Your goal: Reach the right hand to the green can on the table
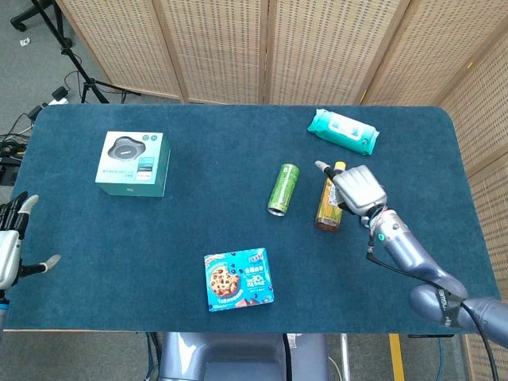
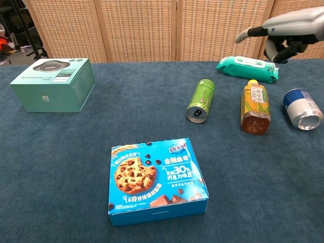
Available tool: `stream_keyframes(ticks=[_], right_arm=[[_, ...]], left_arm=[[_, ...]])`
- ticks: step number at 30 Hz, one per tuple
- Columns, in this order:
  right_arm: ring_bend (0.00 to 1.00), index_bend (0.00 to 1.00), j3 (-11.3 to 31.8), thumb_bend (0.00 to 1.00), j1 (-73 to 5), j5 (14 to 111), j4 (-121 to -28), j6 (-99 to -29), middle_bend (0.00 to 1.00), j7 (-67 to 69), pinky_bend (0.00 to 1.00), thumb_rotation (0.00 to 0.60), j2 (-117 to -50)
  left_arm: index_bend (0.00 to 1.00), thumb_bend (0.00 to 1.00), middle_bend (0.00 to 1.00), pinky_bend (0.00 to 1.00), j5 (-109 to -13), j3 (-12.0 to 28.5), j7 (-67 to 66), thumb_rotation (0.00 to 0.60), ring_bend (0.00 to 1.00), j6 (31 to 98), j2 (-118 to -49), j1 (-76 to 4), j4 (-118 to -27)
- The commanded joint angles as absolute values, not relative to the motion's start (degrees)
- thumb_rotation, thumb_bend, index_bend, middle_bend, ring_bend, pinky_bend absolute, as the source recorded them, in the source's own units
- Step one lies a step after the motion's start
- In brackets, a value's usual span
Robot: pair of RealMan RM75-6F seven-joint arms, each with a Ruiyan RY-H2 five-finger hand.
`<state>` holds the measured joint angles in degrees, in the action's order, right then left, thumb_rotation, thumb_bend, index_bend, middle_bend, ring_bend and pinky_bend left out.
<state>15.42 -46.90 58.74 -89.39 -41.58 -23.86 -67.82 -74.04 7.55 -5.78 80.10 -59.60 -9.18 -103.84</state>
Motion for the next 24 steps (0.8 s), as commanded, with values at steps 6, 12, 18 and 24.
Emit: stream_keyframes(ticks=[6, 12, 18, 24], right_arm=[[0.79, 0.00, 11.2, 1.00, -56.2, 43.2, -88.0, -43.8, 0.76, -38.9, 1.00, 0.600, -76.5], [0.79, 0.00, 10.0, 1.00, -59.3, 38.7, -86.7, -46.9, 0.76, -43.8, 1.00, 0.600, -80.3], [0.79, 0.00, 7.2, 1.00, -62.4, 34.1, -84.1, -48.9, 0.76, -49.2, 1.00, 0.600, -86.0], [0.79, 0.00, 6.2, 1.00, -63.4, 32.1, -82.8, -50.4, 0.76, -50.9, 1.00, 0.600, -88.4]], left_arm=[[0.00, 0.00, 0.00, 0.00, -73.0, 7.9, -5.8, 0.600, 0.00, 79.6, -59.8, -9.5, -103.3], [0.00, 0.00, 0.00, 0.00, -72.6, 8.0, -5.4, 0.600, 0.00, 79.2, -59.7, -9.7, -103.2], [0.00, 0.00, 0.00, 0.00, -72.5, 7.9, -3.7, 0.600, 0.00, 78.3, -59.0, -9.8, -102.9], [0.00, 0.00, 0.00, 0.00, -72.6, 7.8, -2.8, 0.600, 0.00, 77.8, -58.6, -9.9, -102.8]])
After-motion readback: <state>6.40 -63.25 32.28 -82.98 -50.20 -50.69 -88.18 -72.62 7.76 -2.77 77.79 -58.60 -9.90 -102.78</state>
